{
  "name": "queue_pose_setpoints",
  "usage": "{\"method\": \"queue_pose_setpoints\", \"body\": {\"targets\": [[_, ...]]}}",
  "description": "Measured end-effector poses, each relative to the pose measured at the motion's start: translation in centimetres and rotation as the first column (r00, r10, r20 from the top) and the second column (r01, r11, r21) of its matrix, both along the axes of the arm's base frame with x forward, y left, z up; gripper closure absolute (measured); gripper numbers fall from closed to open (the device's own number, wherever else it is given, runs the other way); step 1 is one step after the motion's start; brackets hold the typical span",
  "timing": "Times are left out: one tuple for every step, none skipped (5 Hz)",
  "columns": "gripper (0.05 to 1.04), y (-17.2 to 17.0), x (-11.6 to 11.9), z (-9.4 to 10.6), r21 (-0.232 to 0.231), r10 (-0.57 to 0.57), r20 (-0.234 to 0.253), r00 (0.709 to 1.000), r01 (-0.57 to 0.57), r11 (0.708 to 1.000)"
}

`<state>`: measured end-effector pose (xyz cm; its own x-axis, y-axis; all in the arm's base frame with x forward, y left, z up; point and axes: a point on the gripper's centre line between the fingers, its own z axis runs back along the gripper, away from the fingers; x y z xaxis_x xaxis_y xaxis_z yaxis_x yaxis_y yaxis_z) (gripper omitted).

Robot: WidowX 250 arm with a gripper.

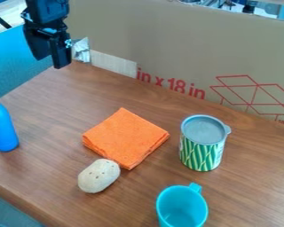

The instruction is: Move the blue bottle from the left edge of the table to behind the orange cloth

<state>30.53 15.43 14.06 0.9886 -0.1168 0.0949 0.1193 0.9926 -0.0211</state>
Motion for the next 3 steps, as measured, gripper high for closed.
{"method": "queue_pose_setpoints", "body": {"targets": [[0.083,-0.2,-0.2,-1.2,-0.017,-0.004,-0.036,0.999,0.003,1.000],[0.082,0.0,-0.7,-1.5,0.016,-0.042,-0.082,0.996,0.043,0.999],[0.083,0.0,-2.4,-1.3,0.077,-0.074,-0.105,0.992,0.082,0.994]]}}
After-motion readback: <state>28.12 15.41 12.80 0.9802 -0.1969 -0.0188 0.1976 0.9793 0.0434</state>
